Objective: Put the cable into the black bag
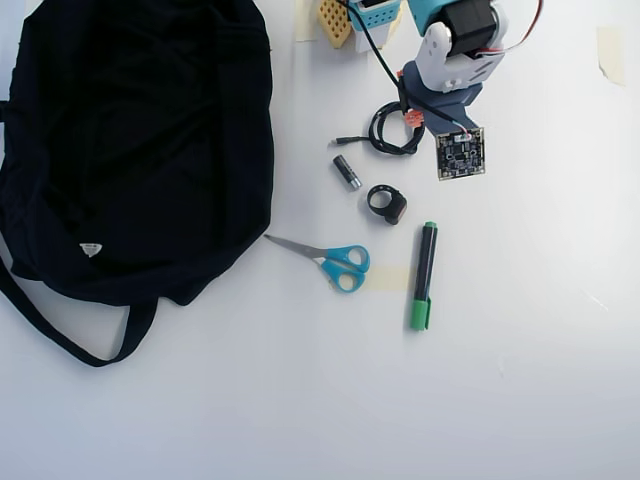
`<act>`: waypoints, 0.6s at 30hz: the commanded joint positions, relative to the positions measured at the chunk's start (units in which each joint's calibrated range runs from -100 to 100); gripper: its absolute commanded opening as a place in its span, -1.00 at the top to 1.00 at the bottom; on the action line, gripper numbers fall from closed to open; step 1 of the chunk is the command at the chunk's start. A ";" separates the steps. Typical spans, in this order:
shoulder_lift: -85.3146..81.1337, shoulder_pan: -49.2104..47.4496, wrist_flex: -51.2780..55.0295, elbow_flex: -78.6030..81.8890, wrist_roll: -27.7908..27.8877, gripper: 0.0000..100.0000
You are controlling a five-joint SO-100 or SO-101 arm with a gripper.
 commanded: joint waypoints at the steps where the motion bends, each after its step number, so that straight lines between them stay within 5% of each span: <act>1: -3.52 -0.31 -0.81 0.82 -0.89 0.95; 18: -14.48 1.56 -17.00 21.57 -1.15 0.91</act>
